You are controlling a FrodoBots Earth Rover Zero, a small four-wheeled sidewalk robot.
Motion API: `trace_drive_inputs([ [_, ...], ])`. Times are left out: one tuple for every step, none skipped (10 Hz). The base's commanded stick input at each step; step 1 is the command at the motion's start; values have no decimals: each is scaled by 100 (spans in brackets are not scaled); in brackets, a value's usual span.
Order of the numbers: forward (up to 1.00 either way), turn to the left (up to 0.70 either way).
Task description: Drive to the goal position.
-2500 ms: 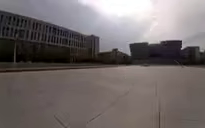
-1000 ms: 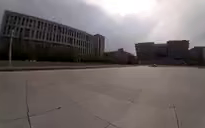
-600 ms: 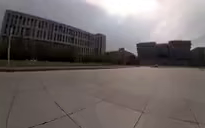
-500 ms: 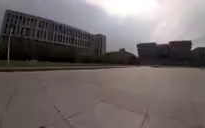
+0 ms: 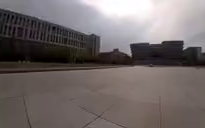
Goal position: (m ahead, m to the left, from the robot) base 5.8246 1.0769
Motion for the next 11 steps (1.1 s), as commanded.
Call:
trace_drive_inputs([
  [100,0],
  [100,0],
  [100,0],
  [100,0],
  [100,0],
  [100,0],
  [100,0],
  [100,0],
  [100,0],
  [100,-27],
  [100,-27],
])
